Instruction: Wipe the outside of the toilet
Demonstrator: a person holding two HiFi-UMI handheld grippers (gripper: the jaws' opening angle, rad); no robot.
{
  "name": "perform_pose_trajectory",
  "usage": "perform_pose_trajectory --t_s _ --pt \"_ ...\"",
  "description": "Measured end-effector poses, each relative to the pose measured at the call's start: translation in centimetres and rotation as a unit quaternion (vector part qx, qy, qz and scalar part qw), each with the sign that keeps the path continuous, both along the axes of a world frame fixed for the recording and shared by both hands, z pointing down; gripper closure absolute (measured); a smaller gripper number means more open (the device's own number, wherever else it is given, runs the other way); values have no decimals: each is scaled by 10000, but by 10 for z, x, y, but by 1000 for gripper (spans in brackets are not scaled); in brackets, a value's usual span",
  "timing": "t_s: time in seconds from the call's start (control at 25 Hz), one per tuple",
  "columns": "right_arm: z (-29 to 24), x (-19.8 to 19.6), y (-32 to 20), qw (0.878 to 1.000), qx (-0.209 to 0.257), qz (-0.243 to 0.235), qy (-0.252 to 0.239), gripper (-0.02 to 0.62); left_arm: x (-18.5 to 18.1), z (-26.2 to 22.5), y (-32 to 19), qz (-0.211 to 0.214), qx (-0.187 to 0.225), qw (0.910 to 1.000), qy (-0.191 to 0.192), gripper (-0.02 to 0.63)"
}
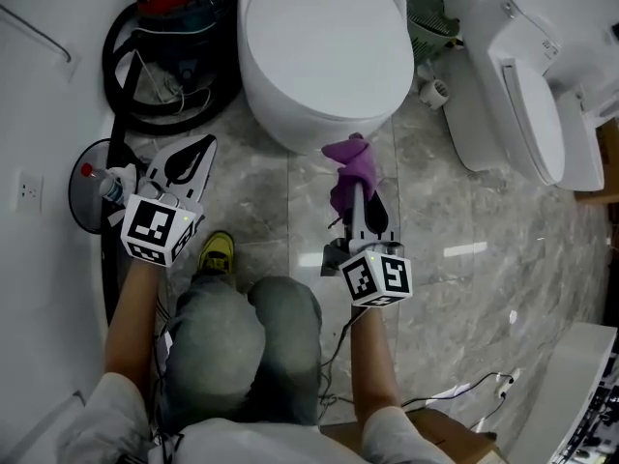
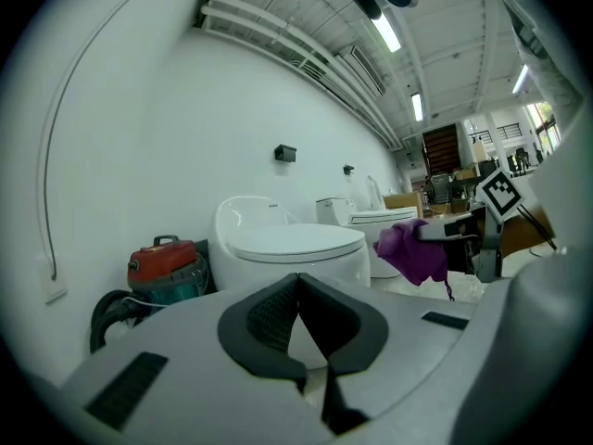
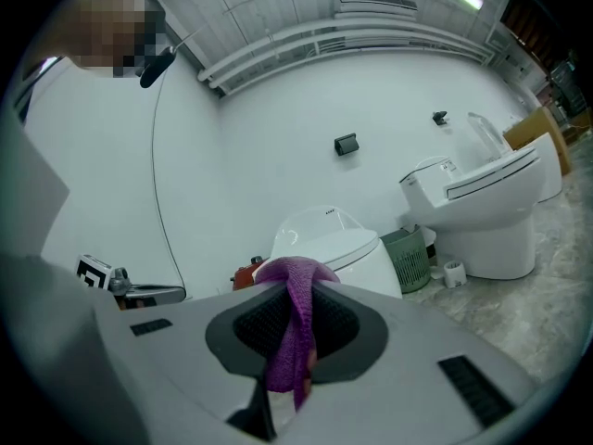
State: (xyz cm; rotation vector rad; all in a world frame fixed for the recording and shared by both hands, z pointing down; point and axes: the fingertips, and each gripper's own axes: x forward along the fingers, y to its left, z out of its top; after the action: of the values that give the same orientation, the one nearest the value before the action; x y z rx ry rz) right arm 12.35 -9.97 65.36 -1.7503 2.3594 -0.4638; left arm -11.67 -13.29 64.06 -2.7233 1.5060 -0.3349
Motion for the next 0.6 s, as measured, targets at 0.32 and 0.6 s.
perform_pose_trajectory --t_s 0.32,0.6 --pt "12 -49 -9 9960 236 -864 -26 538 -17 37 -5 -226 -221 9993 218 592" --pt "14 -104 -32 9855 380 -1652 78 540 -12 53 -7 -116 -249 9996 24 592"
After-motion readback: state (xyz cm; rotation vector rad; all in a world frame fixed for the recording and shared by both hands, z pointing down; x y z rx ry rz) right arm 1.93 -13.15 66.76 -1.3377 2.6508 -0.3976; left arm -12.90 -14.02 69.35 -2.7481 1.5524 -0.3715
